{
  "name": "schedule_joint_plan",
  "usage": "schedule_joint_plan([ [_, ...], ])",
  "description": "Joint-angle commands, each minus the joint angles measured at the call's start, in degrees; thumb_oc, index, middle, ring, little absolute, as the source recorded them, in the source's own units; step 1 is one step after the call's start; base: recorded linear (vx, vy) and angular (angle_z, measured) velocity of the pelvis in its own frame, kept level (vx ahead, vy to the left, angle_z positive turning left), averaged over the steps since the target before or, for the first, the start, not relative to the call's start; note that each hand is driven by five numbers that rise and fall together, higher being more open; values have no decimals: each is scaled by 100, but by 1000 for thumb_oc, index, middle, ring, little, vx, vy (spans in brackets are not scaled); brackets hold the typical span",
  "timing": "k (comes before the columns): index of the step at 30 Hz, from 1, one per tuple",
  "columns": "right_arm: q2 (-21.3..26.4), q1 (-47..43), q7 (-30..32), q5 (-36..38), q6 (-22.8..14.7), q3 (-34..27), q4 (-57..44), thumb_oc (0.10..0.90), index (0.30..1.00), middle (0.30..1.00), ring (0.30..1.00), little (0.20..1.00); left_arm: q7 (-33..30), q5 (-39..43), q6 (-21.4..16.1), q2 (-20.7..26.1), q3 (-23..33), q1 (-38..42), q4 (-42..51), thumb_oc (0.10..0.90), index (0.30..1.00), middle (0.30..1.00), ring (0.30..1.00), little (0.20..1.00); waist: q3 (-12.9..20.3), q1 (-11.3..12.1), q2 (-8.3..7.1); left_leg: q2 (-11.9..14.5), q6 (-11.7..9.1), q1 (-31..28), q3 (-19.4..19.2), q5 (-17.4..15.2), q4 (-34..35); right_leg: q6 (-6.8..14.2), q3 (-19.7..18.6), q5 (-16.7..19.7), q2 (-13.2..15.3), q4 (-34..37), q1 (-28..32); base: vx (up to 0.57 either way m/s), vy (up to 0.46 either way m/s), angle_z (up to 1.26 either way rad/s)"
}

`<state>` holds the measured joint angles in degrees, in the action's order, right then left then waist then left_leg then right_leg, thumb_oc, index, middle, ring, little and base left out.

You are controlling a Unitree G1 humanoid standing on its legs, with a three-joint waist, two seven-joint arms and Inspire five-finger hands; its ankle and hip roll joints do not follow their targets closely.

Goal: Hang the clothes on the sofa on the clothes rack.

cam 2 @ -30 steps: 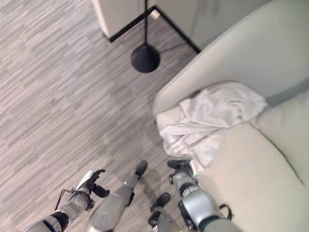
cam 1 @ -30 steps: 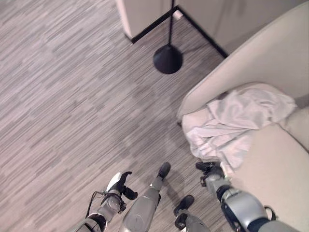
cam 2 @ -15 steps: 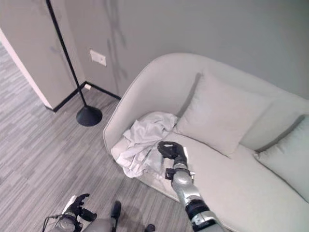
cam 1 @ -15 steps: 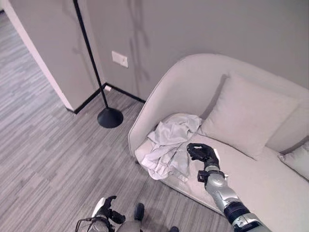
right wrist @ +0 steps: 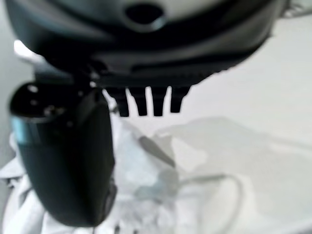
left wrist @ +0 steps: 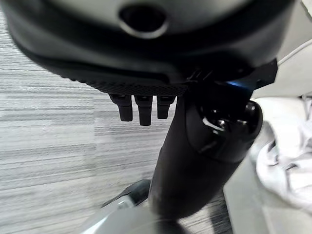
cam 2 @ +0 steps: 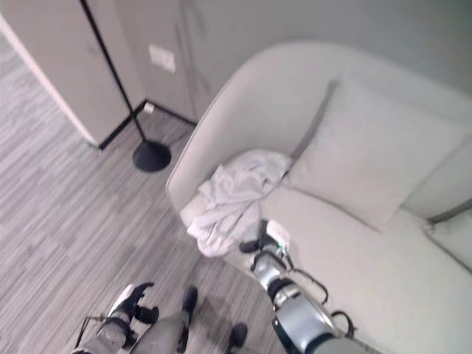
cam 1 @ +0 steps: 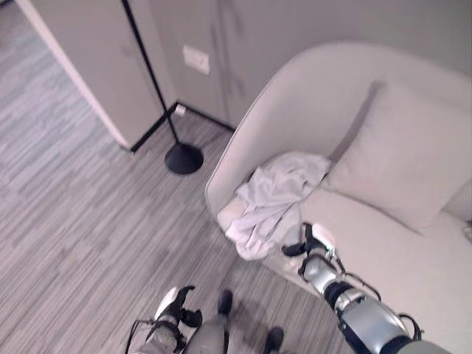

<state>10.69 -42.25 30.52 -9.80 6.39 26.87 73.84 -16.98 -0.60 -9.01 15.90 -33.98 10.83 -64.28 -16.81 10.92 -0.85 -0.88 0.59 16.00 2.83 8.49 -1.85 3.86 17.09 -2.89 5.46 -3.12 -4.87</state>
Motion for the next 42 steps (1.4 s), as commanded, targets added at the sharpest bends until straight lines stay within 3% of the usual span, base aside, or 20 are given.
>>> schedule_joint_plan([
  [1, 350, -423, 1009, -412, 28, 86, -241, 800, 900, 900, 900, 900, -222, -273, -182, -322, -292, -86, -169, 800, 900, 900, 900, 900, -56, 82, -125, -173, -127, 103, 392, -589, -84, 199, 1, 56, 529, -331, -423, -68, 36, 6],
  [7, 464, -573, 1652, -928, 421, 273, -337, 800, 900, 900, 900, 900, -578, -554, -186, -430, -578, 384, -295, 800, 900, 900, 900, 900, -401, 108, -131, -185, -165, 621, 453, -598, -401, 190, -15, 130, 573, -351, -756, -73, 27, 7],
  [14, -35, -641, 1771, -1285, 738, 624, 172, 800, 900, 900, 900, 900, -877, -584, -215, -406, -847, 746, -49, 800, 900, 900, 900, 900, -760, 228, -67, -227, -206, 1226, 510, -679, -875, 164, 12, 146, 599, -525, -1185, -64, 23, 0],
  [16, -241, -666, 1782, -1225, 749, 687, 492, 800, 900, 900, 900, 900, -934, -607, -225, -420, -1018, 834, 47, 800, 900, 900, 900, 900, -858, 296, -3, -262, -220, 1439, 536, -699, -1026, 153, 40, 140, 613, -609, -1353, -34, 17, 1],
  [17, -389, -766, 1750, -1069, 727, 723, 760, 800, 900, 900, 900, 900, -992, -602, -214, -401, -1176, 921, 173, 800, 900, 900, 900, 900, -941, 369, 66, -280, -259, 1538, 592, -871, -1118, 169, 16, 1, 592, -702, -1452, 0, 0, 0],
  [22, -503, -1122, 1724, -428, 518, 571, 1283, 800, 900, 900, 900, 900, -1025, -518, -202, -367, -1505, 1035, 403, 800, 900, 900, 900, 900, -1059, 584, 244, -391, -280, 1930, 720, -787, -1127, 171, 182, -27, 642, -792, -1777, -34, 6, 9],
  [28, -461, -1355, 1571, 52, 380, 487, 1527, 800, 900, 900, 900, 900, -986, -524, -102, -475, -1640, 975, 106, 800, 900, 900, 900, 900, -1095, 741, 293, -476, -284, 1955, 842, -737, -996, 177, 361, -52, 691, -733, -1735, 19, -12, 26],
  [29, -423, -1355, 1530, 116, 363, 472, 1541, 569, 554, 554, 554, 554, -982, -511, -92, -478, -1629, 959, 79, 800, 900, 900, 900, 900, -1111, 754, 303, -485, -289, 1953, 857, -735, -989, 179, 378, -53, 696, -723, -1715, 15, -3, 4],
  [30, -420, -1356, 1529, 117, 362, 473, 1542, 400, 300, 300, 300, 300, -982, -511, -92, -480, -1630, 961, 77, 800, 900, 900, 900, 900, -1113, 753, 306, -486, -289, 1950, 860, -735, -988, 180, 381, -52, 696, -721, -1711, 0, 0, 0],
  [42, 95, -943, 1326, 301, 135, 401, 1540, 400, 300, 300, 300, 300, -1203, -1071, -69, -388, -1763, 1145, 93, 800, 900, 900, 900, 900, -1295, 603, 345, -505, -289, 2066, 808, -775, -1076, 179, 257, -9, 783, -911, -1960, -5, 27, 4],
])
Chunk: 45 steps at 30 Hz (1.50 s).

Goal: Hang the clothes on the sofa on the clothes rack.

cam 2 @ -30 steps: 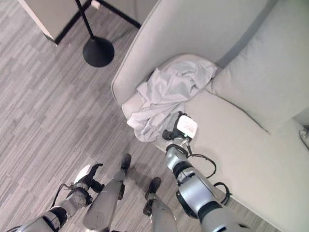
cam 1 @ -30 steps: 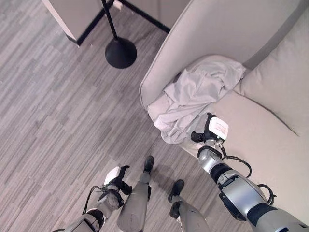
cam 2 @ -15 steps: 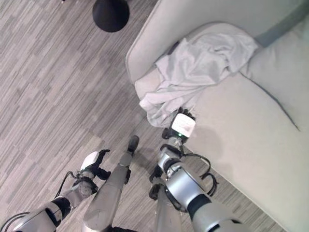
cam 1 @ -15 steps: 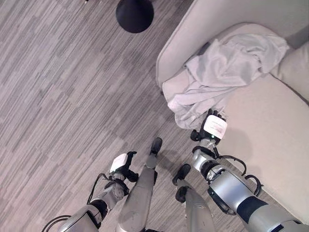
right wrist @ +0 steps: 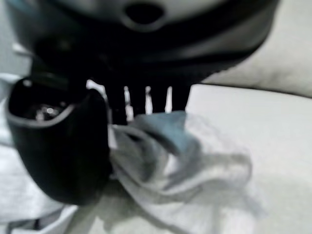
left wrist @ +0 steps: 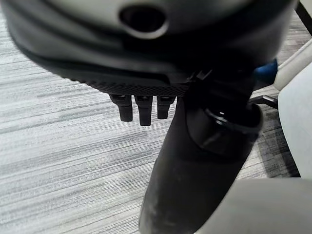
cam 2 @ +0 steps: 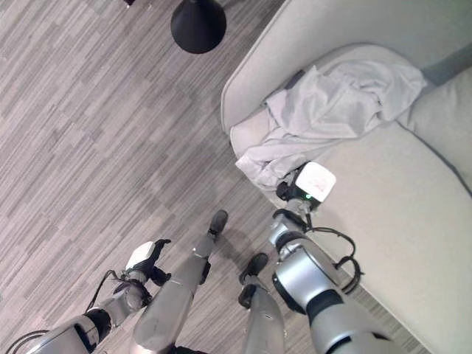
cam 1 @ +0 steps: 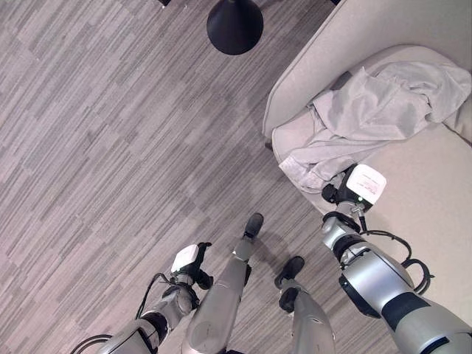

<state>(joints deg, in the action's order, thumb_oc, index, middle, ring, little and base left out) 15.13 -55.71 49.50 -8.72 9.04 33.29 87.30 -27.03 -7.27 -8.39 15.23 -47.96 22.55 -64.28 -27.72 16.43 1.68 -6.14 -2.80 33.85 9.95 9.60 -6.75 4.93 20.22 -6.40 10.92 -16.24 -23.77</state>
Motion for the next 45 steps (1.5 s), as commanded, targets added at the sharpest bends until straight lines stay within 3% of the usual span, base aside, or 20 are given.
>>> schedule_joint_plan([
  [1, -253, 413, -547, 351, -194, -318, 196, 400, 300, 300, 300, 300, -257, -507, -106, -323, -429, 16, 31, 800, 900, 900, 900, 900, -206, 5, 99, 27, 44, 351, 82, -870, -575, 70, -94, 347, 249, 355, -192, -20, 42, 0],
  [13, -348, 622, -548, 1097, -551, -681, 112, 400, 300, 300, 300, 300, -352, -257, -94, -411, -74, 48, -201, 800, 900, 900, 900, 900, -165, -217, 18, 92, 65, 149, -60, -875, -450, 75, -190, 395, 261, 428, -78, 4, 3, -2],
  [15, -442, 775, -617, 1772, -894, -973, -129, 400, 300, 300, 300, 300, -308, 14, -102, -418, 175, -20, -311, 800, 900, 900, 900, 900, 23, -290, -45, 121, 71, -49, -100, -951, -427, 72, -229, 388, 264, 461, 87, 63, -6, -2],
  [20, -753, 1294, -954, 2839, -1583, -1077, -1468, 400, 300, 300, 300, 300, -218, 110, -66, -347, 520, -157, -378, 800, 900, 900, 900, 900, 379, -501, -229, 207, 75, -506, -281, -1101, -397, 68, -346, 395, 241, 595, 480, 80, -6, -13],
  [23, -745, 1836, -1366, 3201, -1908, -825, -3074, 400, 300, 300, 300, 300, -134, 133, -47, -240, 766, -332, -204, 800, 900, 900, 900, 900, 643, -659, -356, 276, 70, -900, -401, -1162, -299, 85, -383, 393, 234, 723, 845, 87, -8, -24],
  [24, -678, 2026, -1509, 3246, -1953, -774, -3549, 400, 300, 300, 300, 300, -59, 137, -49, -181, 821, -431, -45, 800, 900, 900, 900, 900, 717, -707, -362, 253, 111, -962, -440, -1019, -259, 67, -321, 524, 271, 788, 907, 56, 20, -28],
  [27, -231, 2486, -2077, 3436, -2106, -631, -5249, 400, 300, 300, 300, 300, 150, 134, -66, 29, 1047, -841, 496, 800, 900, 900, 900, 900, 1053, -830, -467, 270, 122, -1388, -497, -1051, -108, 107, -287, 502, 236, 904, 1292, 108, -22, -15],
  [29, -173, 2610, -2267, 3443, -2107, -635, -5425, 400, 300, 300, 300, 300, 246, 118, -85, 52, 1090, -955, 618, 800, 900, 900, 900, 900, 1179, -859, -482, 278, 134, -1505, -510, -1064, -56, 116, -283, 492, 225, 931, 1383, 140, -23, 2],
  [33, 898, 2544, -3125, 3785, -2141, -922, -7116, 400, 300, 300, 300, 300, 864, 171, -181, 495, 1541, -1668, 1595, 800, 900, 900, 900, 900, 2033, -1046, -490, 384, 177, -2353, -651, -1051, 454, 192, -334, 387, 132, 1092, 1943, 197, -13, -27],
  [38, 1468, 2264, -3226, 3978, -2212, -1250, -7831, 400, 300, 300, 300, 300, 1029, 370, -223, 749, 1978, -2020, 2370, 800, 900, 900, 900, 900, 2460, -1121, -442, 471, 188, -2859, -723, -1052, 773, 209, -427, 287, 42, 1091, 2235, 97, -8, -27],
  [45, 2159, 1252, -3122, 4264, -2327, -1398, -7877, 400, 300, 300, 300, 300, 957, 236, -342, 1121, 2324, -2219, 3338, 800, 900, 900, 900, 900, 2819, -1131, -461, 543, 176, -3221, -768, -1056, 949, 205, -510, 243, -50, 1156, 2487, 42, -22, -4],
])
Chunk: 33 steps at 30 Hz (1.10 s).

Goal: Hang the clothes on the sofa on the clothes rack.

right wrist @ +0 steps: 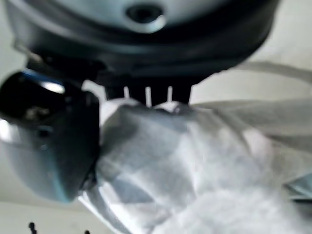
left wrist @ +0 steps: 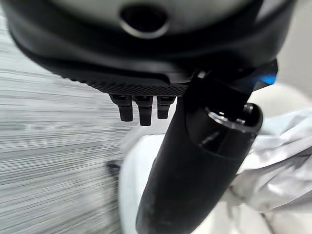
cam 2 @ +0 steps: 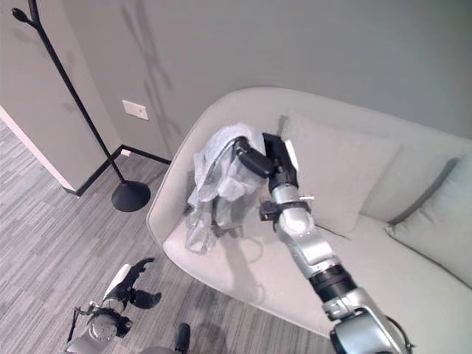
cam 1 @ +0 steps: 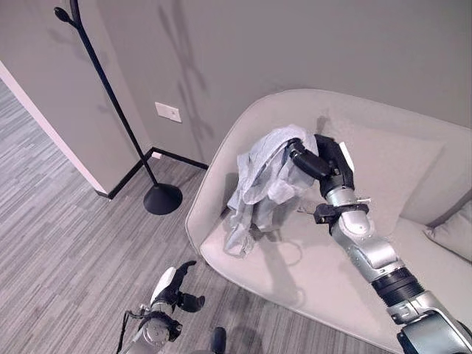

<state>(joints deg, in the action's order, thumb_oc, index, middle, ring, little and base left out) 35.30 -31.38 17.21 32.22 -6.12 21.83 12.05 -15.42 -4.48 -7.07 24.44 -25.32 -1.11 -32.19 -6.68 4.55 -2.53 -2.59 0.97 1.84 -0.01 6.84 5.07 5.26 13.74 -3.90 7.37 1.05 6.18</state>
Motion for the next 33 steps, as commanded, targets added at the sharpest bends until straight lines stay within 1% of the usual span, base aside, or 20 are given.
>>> schedule_joint_plan([
  [1, 204, -1281, 120, 180, -808, -240, -379, 400, 300, 300, 300, 300, -235, -83, -472, 234, 127, 120, 228, 800, 900, 900, 900, 900, 743, 49, -42, 194, -204, -80, 221, -783, -209, 169, 129, -16, 297, -578, -478, 30, -15, -6],
  [3, 394, -1420, 139, 193, -832, -285, -472, 400, 300, 300, 300, 300, -340, -234, -478, 326, 250, 91, 449, 800, 900, 900, 900, 900, 796, 38, -59, 196, -204, -163, 228, -795, -172, 167, 117, -41, 278, -585, -421, 31, -30, -9],
  [4, 578, -1618, 180, 301, -931, -307, -527, 400, 300, 300, 300, 300, -562, -415, -533, 378, 402, 98, 553, 800, 900, 900, 900, 900, 868, 20, -79, 210, -214, -244, 226, -814, -154, 169, 113, -78, 272, -616, -365, 35, -27, -5],
  [5, 579, -1628, 179, 305, -934, -301, -520, 400, 300, 300, 300, 300, -566, -418, -534, 373, 405, 99, 552, 800, 900, 900, 900, 900, 861, 18, -76, 210, -214, -250, 226, -813, -150, 169, 113, -80, 272, -618, -361, 34, -23, 0],
  [8, 751, -1853, 263, 322, -1040, -328, -635, 400, 300, 300, 300, 300, -904, -681, -555, 452, 557, 178, 670, 800, 900, 900, 900, 900, 918, -9, -97, 212, -220, -329, 224, -835, -134, 165, 96, -112, 272, -666, -326, 0, 0, 0],
  [10, 815, -2056, 392, 292, -1121, -331, -645, 400, 300, 300, 300, 300, -1213, -810, -531, 480, 676, 311, 629, 800, 900, 900, 900, 900, 976, -30, -112, 208, -223, -374, 219, -850, -129, 162, 84, -121, 276, -695, -313, 16, -8, -1],
  [11, 845, -2263, 473, 341, -1235, -277, -676, 400, 300, 300, 300, 300, -1519, -911, -580, 511, 732, 502, 580, 800, 900, 900, 900, 900, 1011, -73, -132, 214, -227, -412, 201, -865, -117, 161, 62, -122, 279, -709, -302, 20, -14, -3],
  [12, 846, -2282, 473, 344, -1240, -267, -665, 400, 300, 300, 300, 300, -1530, -917, -587, 502, 732, 513, 566, 800, 900, 900, 900, 900, 1000, -74, -128, 214, -227, -417, 200, -865, -116, 161, 60, -124, 279, -712, -300, 0, 0, 0],
  [15, 968, -2686, 582, 420, -1396, -138, -621, 400, 300, 300, 300, 300, -1837, -853, -691, 524, 714, 854, 499, 800, 900, 900, 900, 900, 1063, -124, -150, 222, -236, -451, 164, -873, -87, 166, 32, -120, 280, -722, -305, 6, -12, -5],
  [18, 1065, -3031, 647, 648, -1562, 85, -571, 400, 300, 300, 300, 300, -2094, -795, -770, 547, 550, 1277, 507, 800, 900, 900, 900, 900, 1138, -207, -179, 230, -239, -484, 126, -884, -68, 173, -13, -107, 272, -738, -319, 4, -10, -7],
  [20, 1067, -3100, 661, 668, -1584, 141, -596, 400, 300, 300, 300, 300, -2120, -773, -774, 526, 496, 1388, 508, 800, 900, 900, 900, 900, 1149, -226, -182, 234, -240, -497, 116, -893, -64, 174, -25, -106, 270, -738, -318, 12, -8, -5],
  [24, 1000, -3579, 720, 774, -1716, 424, -586, 400, 300, 300, 300, 300, -2120, -687, -838, 399, 76, 2013, 623, 800, 900, 900, 900, 900, 1198, -334, -212, 244, -241, -535, 72, -918, -54, 172, -96, -99, 257, -770, -337, 2, -3, -3],
  [25, 949, -3759, 727, 854, -1775, 535, -546, 400, 300, 300, 300, 300, -2117, -662, -845, 300, -85, 2240, 592, 800, 900, 900, 900, 900, 1205, -370, -222, 246, -238, -542, 46, -925, -53, 173, -123, -96, 250, -785, -357, -4, 2, -4],
  [27, 884, -3864, 733, 941, -1814, 617, -586, 400, 300, 300, 300, 300, -2058, -559, -870, 156, -248, 2432, 562, 800, 900, 900, 900, 900, 1229, -422, -237, 249, -234, -567, 27, -936, -49, 177, -162, -90, 236, -791, -362, 2, -1, -9],
  [29, 838, -3891, 730, 966, -1835, 657, -614, 400, 300, 300, 300, 300, -2034, -499, -881, 76, -310, 2508, 541, 800, 900, 900, 900, 900, 1233, -436, -240, 252, -234, -575, 14, -939, -47, 176, -174, -90, 234, -795, -362, 6, -1, -22],
  [30, 749, -3938, 697, 1074, -1907, 723, -710, 400, 300, 300, 300, 300, -1960, -361, -907, -119, -499, 2688, 492, 800, 900, 900, 900, 900, 1247, -494, -260, 255, -229, -595, -8, -949, -44, 180, -199, -80, 232, -804, -374, 10, -7, -14],
  [31, 702, -3945, 678, 1115, -1941, 763, -768, 400, 300, 300, 300, 300, -1912, -315, -916, -215, -615, 2793, 473, 800, 900, 900, 900, 900, 1251, -520, -266, 259, -227, -604, -24, -955, -40, 182, -217, -78, 228, -805, -377, 15, -6, -5],
  [33, 647, -3950, 655, 1163, -1964, 804, -825, 400, 300, 300, 300, 300, -1882, -295, -925, -291, -697, 2886, 442, 800, 900, 900, 900, 900, 1250, -530, -271, 259, -225, -613, -40, -961, -37, 182, -244, -70, 223, -802, -384, 8, 0, -4],
])
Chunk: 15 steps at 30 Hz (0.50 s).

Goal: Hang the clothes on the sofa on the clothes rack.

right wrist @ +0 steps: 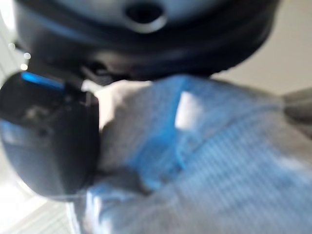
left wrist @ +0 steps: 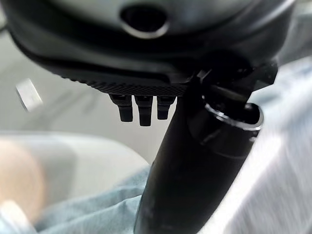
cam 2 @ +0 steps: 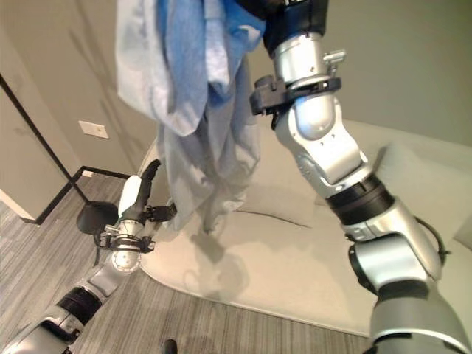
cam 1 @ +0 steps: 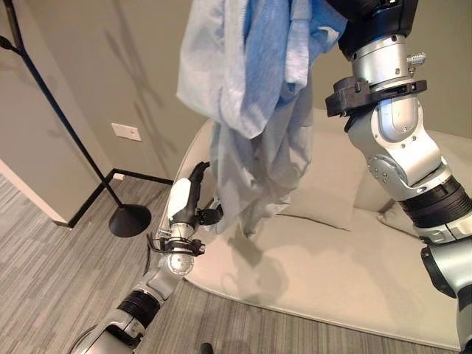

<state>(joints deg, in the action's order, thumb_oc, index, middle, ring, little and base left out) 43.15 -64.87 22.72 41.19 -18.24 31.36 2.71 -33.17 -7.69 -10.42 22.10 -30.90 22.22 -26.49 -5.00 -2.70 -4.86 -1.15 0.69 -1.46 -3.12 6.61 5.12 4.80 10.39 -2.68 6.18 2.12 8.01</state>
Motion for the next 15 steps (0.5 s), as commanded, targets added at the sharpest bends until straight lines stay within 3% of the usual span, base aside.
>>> schedule_joint_plan([
  [1, -182, -610, 79, 309, -768, -91, 42, 400, 300, 300, 300, 300, -64, 103, -590, -165, -211, 652, -175, 800, 900, 900, 900, 900, 1081, 168, -46, 115, -196, -283, 258, -937, -41, 228, 74, -185, 341, -906, -574, 1, 2, -8],
  [5, -553, -713, -60, 690, -949, 140, -129, 400, 300, 300, 300, 300, -6, 416, -530, -831, -630, 1205, -1064, 800, 900, 900, 900, 900, 1085, 4, -62, 108, -192, -321, 162, -951, -18, 241, -47, -149, 340, -917, -628, 4, 0, -14],
  [10, -599, -733, -167, 992, -1267, 323, -719, 400, 300, 300, 300, 300, -615, 466, -218, -1224, -499, 1758, -2472, 800, 900, 900, 900, 900, 1079, -215, -19, 119, -189, -373, 41, -978, -12, 246, -206, -134, 323, -950, -701, 20, 4, -19],
  [11, -568, -669, -179, 1003, -1320, 310, -838, 400, 300, 300, 300, 300, -721, 493, -199, -1257, -429, 1836, -2651, 535, 502, 502, 502, 502, 1071, -246, -7, 121, -188, -376, 15, -982, -12, 246, -234, -134, 315, -956, -719, 15, 1, -26],
  [12, -537, -613, -189, 996, -1381, 283, -944, 400, 300, 300, 300, 300, -818, 567, -182, -1265, -338, 1929, -2799, 400, 300, 300, 300, 300, 1061, -276, 6, 124, -188, -380, -8, -984, -12, 249, -253, -132, 310, -963, -739, 12, 0, -24],
  [15, -379, -469, -129, 898, -1480, 241, -1221, 400, 300, 300, 300, 300, -1046, 852, -223, -1219, -11, 1993, -2874, 400, 300, 300, 300, 300, 1032, -332, 29, 136, -186, -388, -73, -993, -12, 255, -321, -128, 290, -978, -781, 11, -4, -16],
])
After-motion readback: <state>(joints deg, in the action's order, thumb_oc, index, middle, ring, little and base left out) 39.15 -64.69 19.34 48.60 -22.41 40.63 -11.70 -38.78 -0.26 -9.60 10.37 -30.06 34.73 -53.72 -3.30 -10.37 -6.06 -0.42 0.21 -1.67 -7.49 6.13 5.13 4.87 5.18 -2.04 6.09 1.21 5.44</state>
